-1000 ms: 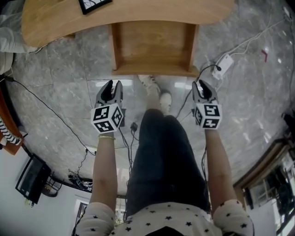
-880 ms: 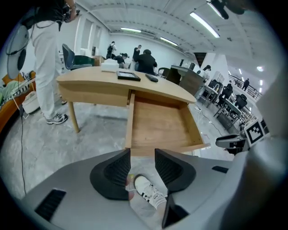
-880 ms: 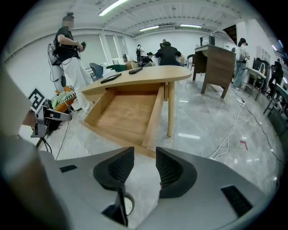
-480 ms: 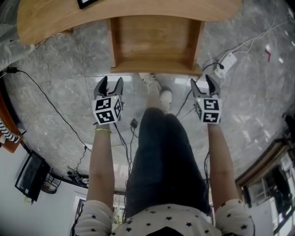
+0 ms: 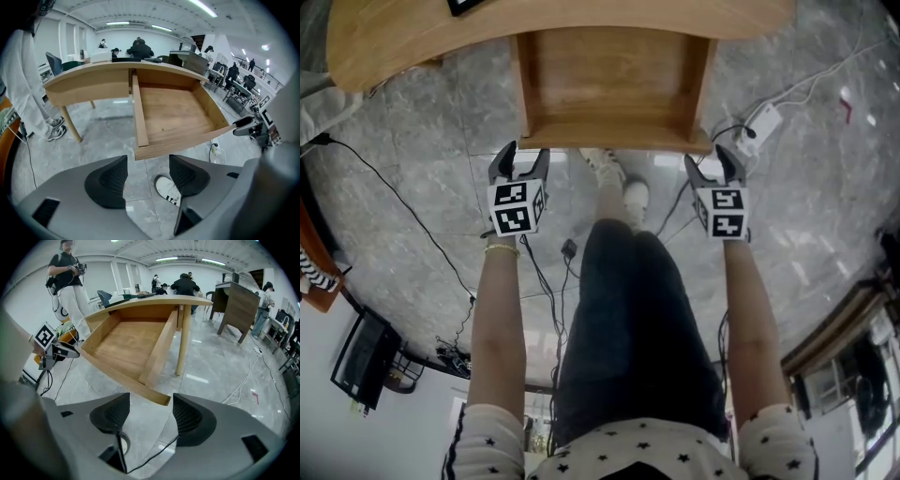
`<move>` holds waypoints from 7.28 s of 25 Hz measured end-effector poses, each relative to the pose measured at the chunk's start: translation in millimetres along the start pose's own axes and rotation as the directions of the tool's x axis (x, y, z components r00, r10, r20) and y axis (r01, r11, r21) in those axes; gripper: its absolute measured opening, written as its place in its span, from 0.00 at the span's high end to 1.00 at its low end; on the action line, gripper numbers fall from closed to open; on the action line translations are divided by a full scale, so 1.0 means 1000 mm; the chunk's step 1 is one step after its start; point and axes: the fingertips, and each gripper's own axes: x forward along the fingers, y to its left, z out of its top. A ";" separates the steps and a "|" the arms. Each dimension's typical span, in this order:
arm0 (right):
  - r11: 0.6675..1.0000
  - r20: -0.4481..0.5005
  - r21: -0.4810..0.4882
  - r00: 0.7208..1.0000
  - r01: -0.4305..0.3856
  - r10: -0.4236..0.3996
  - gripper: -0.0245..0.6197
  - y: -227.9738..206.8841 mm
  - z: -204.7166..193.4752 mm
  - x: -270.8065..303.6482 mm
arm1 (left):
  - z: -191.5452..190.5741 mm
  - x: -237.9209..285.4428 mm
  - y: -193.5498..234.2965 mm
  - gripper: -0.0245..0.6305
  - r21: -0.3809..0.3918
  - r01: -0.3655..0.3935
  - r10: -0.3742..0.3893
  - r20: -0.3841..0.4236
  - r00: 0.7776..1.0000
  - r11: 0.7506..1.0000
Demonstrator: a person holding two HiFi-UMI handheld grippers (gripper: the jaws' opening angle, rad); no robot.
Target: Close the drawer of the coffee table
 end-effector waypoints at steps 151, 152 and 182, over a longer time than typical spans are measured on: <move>0.988 -0.034 0.106 0.994 0.111 -0.108 0.55 -0.054 0.117 -0.014 | 0.129 -0.005 0.001 0.57 -0.011 0.118 -0.119 -0.037 0.992 0.993; 0.988 -0.032 0.105 0.994 0.111 -0.108 0.55 -0.055 0.119 -0.013 | 0.130 -0.004 0.002 0.57 -0.012 0.116 -0.117 -0.037 0.992 0.993; 0.990 -0.031 0.105 0.995 0.096 -0.094 0.55 -0.067 0.144 0.000 | 0.156 0.011 0.010 0.57 -0.017 0.084 -0.084 -0.053 0.995 0.996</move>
